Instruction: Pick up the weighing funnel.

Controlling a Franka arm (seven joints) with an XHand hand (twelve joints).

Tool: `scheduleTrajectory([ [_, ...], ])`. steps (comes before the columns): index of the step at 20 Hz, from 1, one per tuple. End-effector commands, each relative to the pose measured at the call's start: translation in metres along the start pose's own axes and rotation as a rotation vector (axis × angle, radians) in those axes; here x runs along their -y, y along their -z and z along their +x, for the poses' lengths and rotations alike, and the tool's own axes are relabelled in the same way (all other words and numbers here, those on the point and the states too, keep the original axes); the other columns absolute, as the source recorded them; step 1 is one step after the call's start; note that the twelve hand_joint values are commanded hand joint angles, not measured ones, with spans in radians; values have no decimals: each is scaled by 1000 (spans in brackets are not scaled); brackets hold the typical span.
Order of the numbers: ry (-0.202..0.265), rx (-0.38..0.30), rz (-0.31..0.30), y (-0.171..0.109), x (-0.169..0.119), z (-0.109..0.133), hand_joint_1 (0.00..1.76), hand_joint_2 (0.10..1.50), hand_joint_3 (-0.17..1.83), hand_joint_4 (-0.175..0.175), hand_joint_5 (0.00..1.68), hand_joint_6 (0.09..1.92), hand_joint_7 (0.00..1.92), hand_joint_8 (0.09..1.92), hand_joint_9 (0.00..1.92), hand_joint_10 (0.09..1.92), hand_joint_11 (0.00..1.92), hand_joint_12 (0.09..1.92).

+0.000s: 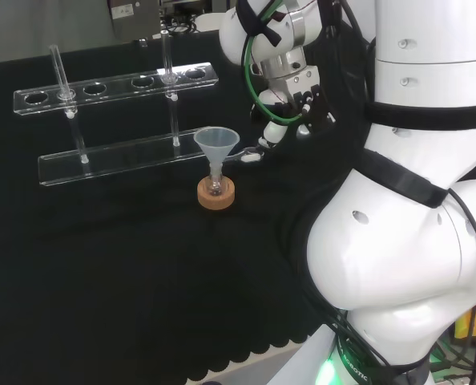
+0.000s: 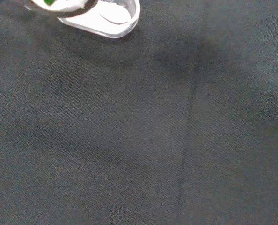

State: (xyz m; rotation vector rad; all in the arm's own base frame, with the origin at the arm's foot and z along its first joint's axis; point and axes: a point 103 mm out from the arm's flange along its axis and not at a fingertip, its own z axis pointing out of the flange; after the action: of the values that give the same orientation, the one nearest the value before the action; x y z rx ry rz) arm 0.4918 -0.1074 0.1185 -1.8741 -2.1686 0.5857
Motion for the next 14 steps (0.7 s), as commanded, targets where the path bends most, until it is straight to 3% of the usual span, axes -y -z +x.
scheduleTrajectory([
  [1,10,-5,-11,-8,-6,7,787,686,568,-42,550,87,437,703,713,576,344,1354],
  [9,2,-6,-1,-21,-12,18,797,683,577,-44,645,110,449,709,723,579,347,1351],
  [14,2,-8,-28,-23,-16,21,802,677,592,-50,688,159,501,717,757,576,369,1337],
])
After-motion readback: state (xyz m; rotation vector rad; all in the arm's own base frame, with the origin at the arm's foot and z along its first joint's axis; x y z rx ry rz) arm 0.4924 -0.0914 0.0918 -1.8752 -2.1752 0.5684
